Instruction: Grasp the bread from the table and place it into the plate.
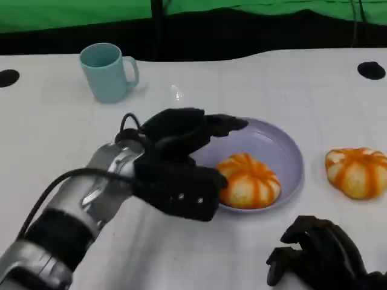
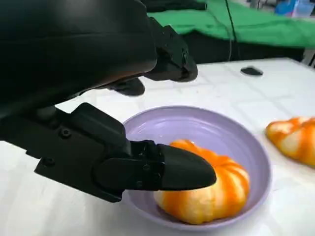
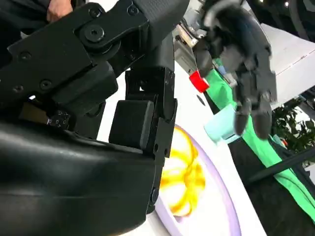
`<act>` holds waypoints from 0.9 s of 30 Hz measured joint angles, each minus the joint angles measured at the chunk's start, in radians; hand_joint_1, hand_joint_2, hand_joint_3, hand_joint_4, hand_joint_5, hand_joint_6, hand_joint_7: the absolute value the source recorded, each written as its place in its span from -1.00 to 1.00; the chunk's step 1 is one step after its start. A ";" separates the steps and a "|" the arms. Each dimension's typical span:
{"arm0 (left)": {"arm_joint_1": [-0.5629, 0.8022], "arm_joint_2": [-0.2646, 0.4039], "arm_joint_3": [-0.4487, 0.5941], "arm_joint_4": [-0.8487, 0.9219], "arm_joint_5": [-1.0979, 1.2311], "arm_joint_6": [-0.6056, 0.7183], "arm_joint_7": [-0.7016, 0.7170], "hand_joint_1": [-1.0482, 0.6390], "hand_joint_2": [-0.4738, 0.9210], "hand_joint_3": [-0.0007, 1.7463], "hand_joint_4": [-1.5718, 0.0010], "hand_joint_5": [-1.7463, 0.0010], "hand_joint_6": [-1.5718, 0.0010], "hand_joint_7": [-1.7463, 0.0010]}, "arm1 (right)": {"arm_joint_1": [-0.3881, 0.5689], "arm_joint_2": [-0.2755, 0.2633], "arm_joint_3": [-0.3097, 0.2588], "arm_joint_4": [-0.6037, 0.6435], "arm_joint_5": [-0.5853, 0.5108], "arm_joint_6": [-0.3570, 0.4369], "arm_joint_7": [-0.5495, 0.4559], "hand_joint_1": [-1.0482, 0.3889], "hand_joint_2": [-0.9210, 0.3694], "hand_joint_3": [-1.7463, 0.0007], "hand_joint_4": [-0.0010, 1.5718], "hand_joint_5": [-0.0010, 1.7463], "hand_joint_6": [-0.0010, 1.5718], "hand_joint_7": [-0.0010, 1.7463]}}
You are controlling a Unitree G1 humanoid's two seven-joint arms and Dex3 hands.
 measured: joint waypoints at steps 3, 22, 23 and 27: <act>0.099 0.000 0.069 -0.071 -0.105 -0.032 0.006 -0.41 1.00 -0.60 0.42 -0.35 0.20 0.46 | 0.000 0.000 0.000 -0.003 0.000 0.002 -0.003 -0.99 -0.69 1.00 1.00 -0.15 1.00 -0.57; 0.510 -0.125 0.342 -0.268 -0.791 -0.043 -0.240 -0.48 1.00 -0.58 0.19 -1.00 0.32 -0.71 | 0.003 0.000 0.000 -0.008 0.000 0.004 -0.002 -0.98 -0.68 1.00 1.00 -0.14 1.00 -0.56; 0.519 -0.132 0.348 -0.268 -0.807 -0.036 -0.251 -0.48 1.00 -0.58 0.19 -1.00 0.32 -0.71 | 0.003 0.000 -0.001 -0.008 0.000 0.004 -0.002 -0.98 -0.68 1.00 1.00 -0.14 1.00 -0.56; 0.522 -0.142 0.364 -0.272 -0.816 -0.028 -0.271 -0.45 1.00 -0.64 0.12 -1.00 0.31 -0.85 | 0.002 0.000 -0.001 -0.007 0.000 0.004 -0.002 -0.97 -0.69 1.00 1.00 -0.15 1.00 -0.56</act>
